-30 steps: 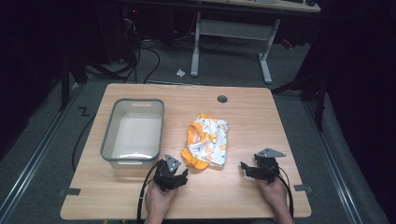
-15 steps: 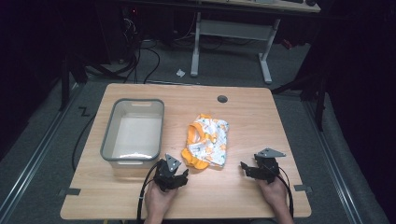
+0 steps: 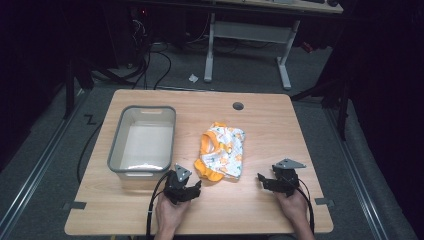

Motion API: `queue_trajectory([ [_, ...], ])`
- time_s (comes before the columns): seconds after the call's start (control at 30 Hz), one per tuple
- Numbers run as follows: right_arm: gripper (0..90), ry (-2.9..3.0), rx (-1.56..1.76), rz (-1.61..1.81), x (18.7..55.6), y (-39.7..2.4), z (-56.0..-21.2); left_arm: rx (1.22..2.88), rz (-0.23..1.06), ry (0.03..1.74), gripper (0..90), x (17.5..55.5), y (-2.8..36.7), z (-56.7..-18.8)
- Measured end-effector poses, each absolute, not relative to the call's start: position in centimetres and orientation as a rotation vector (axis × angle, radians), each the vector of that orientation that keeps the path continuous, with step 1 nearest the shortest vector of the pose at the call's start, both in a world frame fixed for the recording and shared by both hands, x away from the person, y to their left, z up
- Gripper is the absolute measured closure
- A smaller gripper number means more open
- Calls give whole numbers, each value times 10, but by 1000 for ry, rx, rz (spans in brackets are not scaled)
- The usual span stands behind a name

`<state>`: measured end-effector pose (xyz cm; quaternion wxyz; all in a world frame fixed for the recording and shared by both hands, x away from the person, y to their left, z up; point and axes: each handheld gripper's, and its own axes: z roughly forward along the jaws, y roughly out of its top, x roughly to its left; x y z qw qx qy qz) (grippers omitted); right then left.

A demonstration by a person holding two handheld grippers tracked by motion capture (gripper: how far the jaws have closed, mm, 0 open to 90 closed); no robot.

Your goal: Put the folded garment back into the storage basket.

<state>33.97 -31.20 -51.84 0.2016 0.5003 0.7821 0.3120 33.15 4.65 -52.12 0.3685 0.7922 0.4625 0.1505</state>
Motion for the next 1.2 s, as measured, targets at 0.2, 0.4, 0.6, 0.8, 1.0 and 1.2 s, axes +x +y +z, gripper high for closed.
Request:
queue_trajectory([
  [0.2,286,2184,1397,871,340,-312,-518,2011,371,1175,330,330,49,-518],
  [0.4,286,2184,1397,871,340,-312,-518,2006,359,1147,326,327,48,-510],
  [0.6,286,2184,1397,871,340,-312,-518,1984,340,1129,324,327,45,-499],
  [0.8,286,2184,1398,871,340,-312,-518,1989,330,1100,324,329,40,-493],
  [1.0,286,2184,1397,872,340,-312,-518,1984,331,1088,323,332,38,-485],
  [1.2,286,2184,1397,871,340,-312,-518,2000,344,1087,326,339,33,-478],
])
